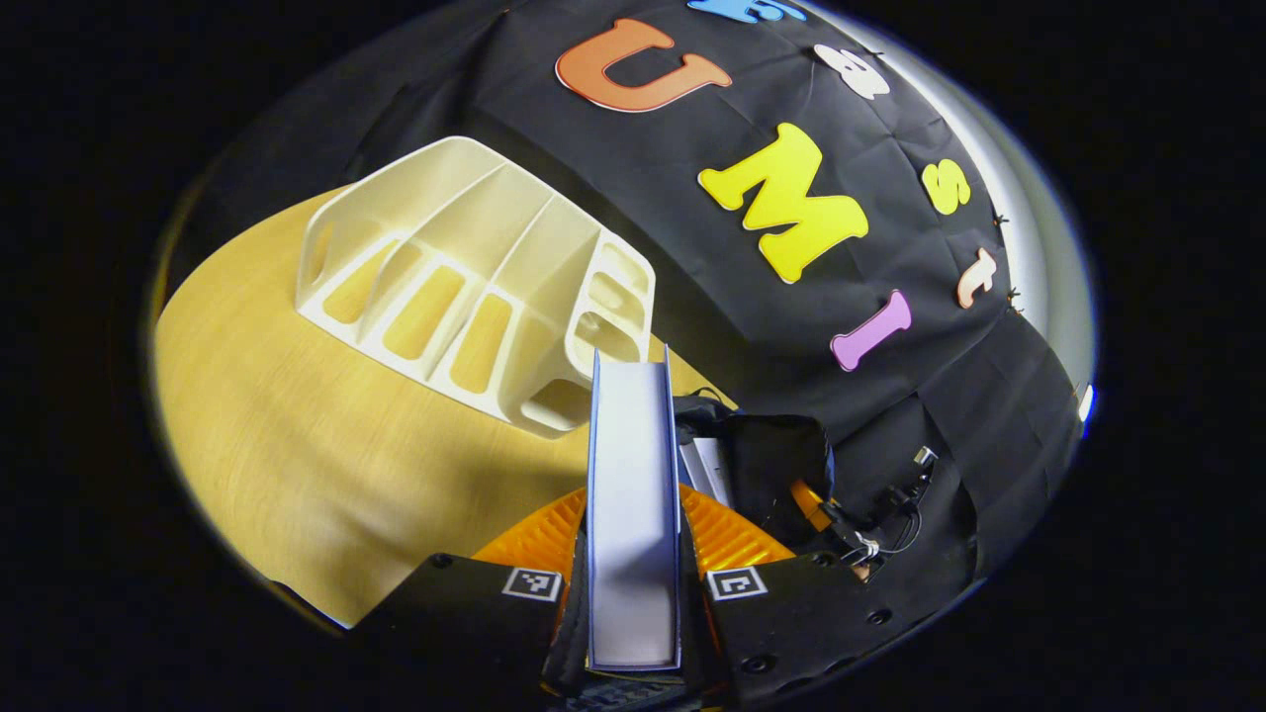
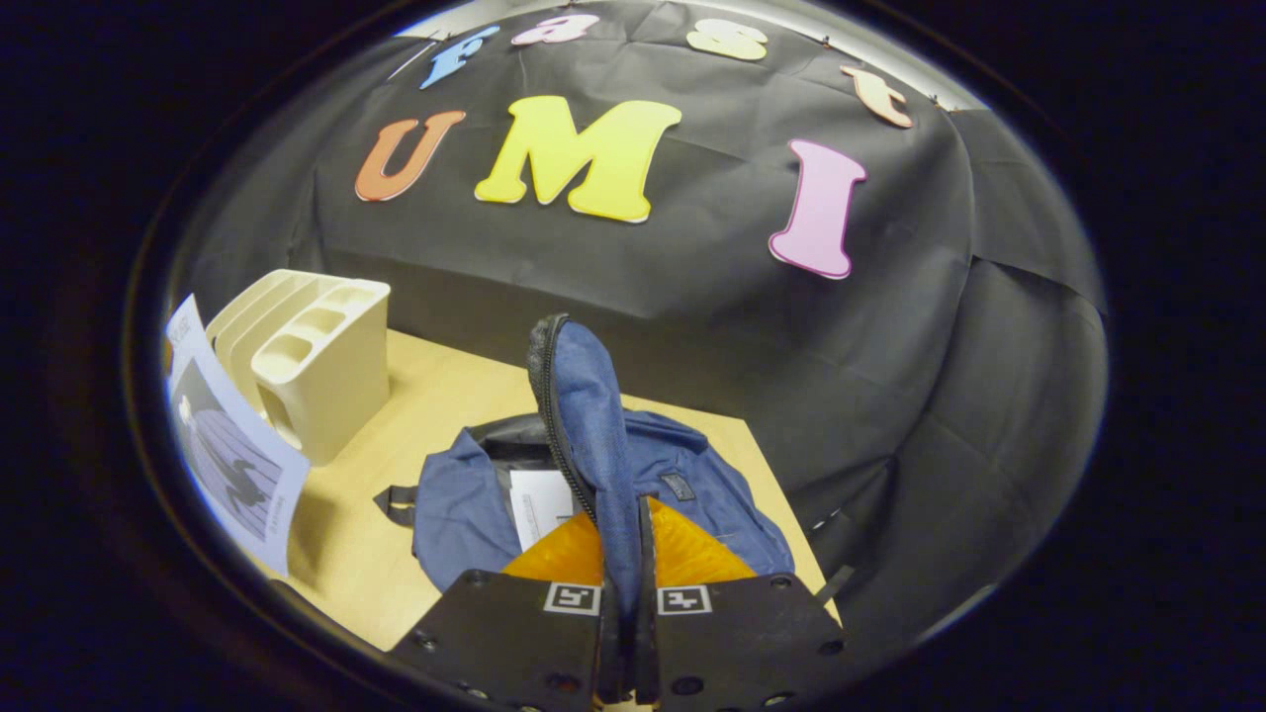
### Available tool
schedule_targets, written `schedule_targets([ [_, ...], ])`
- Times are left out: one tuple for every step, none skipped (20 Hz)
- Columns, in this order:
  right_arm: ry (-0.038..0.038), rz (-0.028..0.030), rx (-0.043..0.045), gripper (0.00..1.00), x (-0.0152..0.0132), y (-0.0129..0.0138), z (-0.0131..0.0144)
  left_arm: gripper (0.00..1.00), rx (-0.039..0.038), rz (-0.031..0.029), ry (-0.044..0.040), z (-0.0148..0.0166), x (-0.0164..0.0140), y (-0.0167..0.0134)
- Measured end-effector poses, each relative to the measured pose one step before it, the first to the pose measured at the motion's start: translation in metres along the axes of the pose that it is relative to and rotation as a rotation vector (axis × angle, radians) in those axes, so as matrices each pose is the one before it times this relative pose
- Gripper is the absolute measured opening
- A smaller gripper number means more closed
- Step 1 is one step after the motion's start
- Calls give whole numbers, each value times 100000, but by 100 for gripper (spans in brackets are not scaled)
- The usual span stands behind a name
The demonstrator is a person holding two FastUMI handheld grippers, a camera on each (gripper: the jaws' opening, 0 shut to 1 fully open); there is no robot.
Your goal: Open the schoolbag, grab two books from the bookshelf and put them into the schoolbag.
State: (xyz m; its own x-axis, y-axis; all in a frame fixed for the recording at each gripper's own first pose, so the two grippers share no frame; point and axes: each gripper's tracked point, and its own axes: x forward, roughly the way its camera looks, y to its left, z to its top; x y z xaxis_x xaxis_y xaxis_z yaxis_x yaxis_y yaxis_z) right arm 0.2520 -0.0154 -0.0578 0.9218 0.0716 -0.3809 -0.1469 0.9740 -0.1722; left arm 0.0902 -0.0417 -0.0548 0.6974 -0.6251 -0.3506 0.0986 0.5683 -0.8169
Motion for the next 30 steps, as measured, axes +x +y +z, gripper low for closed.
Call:
schedule_targets([
  [-656,141,82,6,106,-404,342,39,-341,-1753,417,6,931,-957],
  [-662,439,335,6,96,-245,334,39,-566,-1900,78,53,1012,-798],
  [-677,537,175,6,74,-178,408,39,-750,-2409,185,33,1012,-901],
  [-719,493,-44,6,73,-177,360,39,-1491,-2339,414,-6,1115,-878],
  [-670,275,-135,6,39,-217,374,39,-1528,-2643,-105,115,974,-886],
  [-694,396,-114,6,69,-193,291,40,-1616,-2113,1,103,1121,-646],
  [-615,267,333,6,86,-141,368,39,-2045,-1527,-45,39,1139,-460],
  [-668,433,235,6,-26,-145,303,40,-2024,-989,-341,165,1259,-313],
  [-897,268,29,6,130,-151,415,39,-1381,-898,-284,97,1086,-251],
  [-672,40,-95,6,13,-130,253,39,-1268,-904,-293,19,1235,-287],
  [-345,373,-87,6,13,-101,216,39,-1260,-849,-196,-65,1199,-54],
  [-552,424,67,6,75,-57,176,39,-1372,-662,-41,108,1165,-124],
  [-362,294,-550,6,65,-201,48,39,-1689,87,413,-91,1349,68],
  [-573,336,-847,6,52,33,197,39,-1570,-8,492,-147,1210,93],
  [-419,107,-517,6,55,-228,176,39,-1024,-225,674,-375,1195,-77],
  [-252,62,-134,6,72,-356,27,39,-1098,-172,696,-272,1088,-110],
  [-167,337,194,6,37,-231,86,39,-1138,-376,588,-325,1013,-30],
  [-19,182,254,6,57,-253,-49,39,-1466,-472,108,-67,1017,-76],
  [-206,188,243,6,71,-245,65,39,-2131,-989,-548,-98,872,-19],
  [-330,166,353,6,-83,-71,74,39,-1188,-682,-1117,92,723,57],
  [-463,290,326,10,-52,-53,227,39,403,489,-1175,-152,694,191],
  [-408,251,80,6,-29,-64,110,39,1461,2597,-335,-326,634,554],
  [-413,79,126,6,-44,-88,129,39,2907,3648,-117,-415,456,869],
  [-322,363,41,6,-96,78,59,39,-101,-1310,626,-407,397,-46],
  [-273,324,182,6,-59,61,75,39,781,89,528,-262,-59,-239],
  [-255,65,171,6,72,31,106,39,2448,1616,-131,-300,96,151],
  [-522,378,221,6,-9,103,183,39,2093,728,-597,-242,13,-9],
  [-384,235,-128,6,1,169,141,39,2416,1483,-384,-286,99,62],
  [-492,-27,-141,6,-13,61,216,39,2770,2038,94,-527,270,239],
  [-473,54,-43,6,-34,68,76,39,1598,1934,-1,-428,140,291],
])
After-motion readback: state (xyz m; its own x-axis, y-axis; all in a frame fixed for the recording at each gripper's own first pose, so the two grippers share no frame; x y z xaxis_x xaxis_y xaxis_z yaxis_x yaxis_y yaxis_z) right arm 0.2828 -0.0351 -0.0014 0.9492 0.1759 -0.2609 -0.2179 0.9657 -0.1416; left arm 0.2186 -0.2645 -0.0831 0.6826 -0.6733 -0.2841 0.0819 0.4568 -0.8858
